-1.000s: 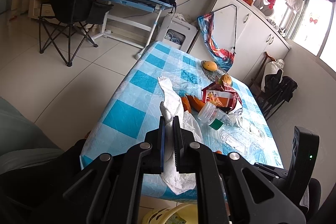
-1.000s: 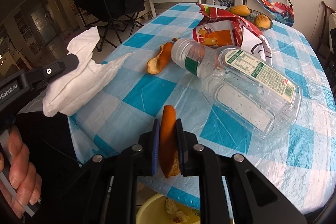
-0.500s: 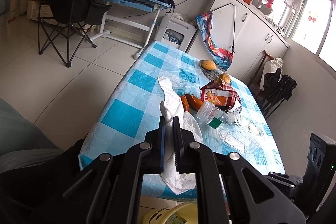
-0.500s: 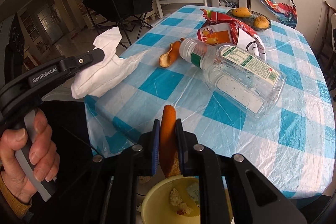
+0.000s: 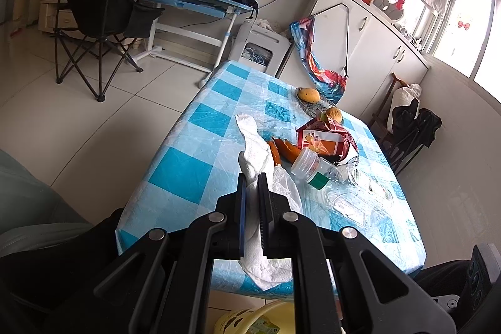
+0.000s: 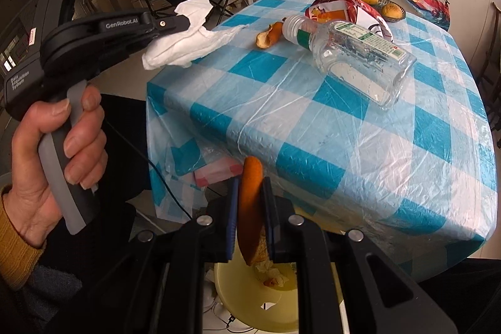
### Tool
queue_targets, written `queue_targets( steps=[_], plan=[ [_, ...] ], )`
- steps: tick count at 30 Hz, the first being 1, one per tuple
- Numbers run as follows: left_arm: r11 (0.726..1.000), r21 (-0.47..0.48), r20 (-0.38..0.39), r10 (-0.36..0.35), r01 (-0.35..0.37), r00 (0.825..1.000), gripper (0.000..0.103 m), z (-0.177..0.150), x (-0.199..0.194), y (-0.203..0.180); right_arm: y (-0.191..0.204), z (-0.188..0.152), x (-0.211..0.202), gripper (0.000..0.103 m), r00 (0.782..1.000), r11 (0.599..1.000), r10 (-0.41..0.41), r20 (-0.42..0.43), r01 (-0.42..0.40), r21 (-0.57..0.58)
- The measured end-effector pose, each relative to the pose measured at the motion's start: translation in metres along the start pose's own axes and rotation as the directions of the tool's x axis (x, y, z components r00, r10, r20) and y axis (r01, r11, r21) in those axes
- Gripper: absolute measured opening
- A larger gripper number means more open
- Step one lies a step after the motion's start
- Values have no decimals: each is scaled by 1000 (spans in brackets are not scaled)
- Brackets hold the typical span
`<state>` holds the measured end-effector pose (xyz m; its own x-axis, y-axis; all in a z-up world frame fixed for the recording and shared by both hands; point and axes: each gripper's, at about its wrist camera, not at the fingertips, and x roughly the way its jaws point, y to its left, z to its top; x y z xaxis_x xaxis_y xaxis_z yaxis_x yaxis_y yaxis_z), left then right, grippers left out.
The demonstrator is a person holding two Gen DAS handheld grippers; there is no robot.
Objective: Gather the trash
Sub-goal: 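Carry tissue and peel over the yellow bin and open both tools to drop them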
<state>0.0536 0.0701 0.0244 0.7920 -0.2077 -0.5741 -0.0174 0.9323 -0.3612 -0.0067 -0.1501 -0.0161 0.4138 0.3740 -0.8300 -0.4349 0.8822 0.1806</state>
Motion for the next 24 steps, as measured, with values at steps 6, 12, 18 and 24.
queue_targets(
  steps=[6,12,18,24],
  plan=[
    [1000,1,-2,-3,3,1000,7,-1,0,-1,-1,-23,0,36,998,999,-34,-61,34,3],
    [1000,12,-5,-6,6,1000,7,-3,0,-5,-4,-23,-7,52,999,999,-43,-20,44,20],
    [1000,13,-5,-8,8,1000,7,-3,-1,-4,-5,-22,-13,60,999,999,-37,21,37,28],
    [1000,20,-6,-17,17,1000,7,-3,-2,-6,-7,-18,-22,66,996,999,-24,80,21,43]
  ],
)
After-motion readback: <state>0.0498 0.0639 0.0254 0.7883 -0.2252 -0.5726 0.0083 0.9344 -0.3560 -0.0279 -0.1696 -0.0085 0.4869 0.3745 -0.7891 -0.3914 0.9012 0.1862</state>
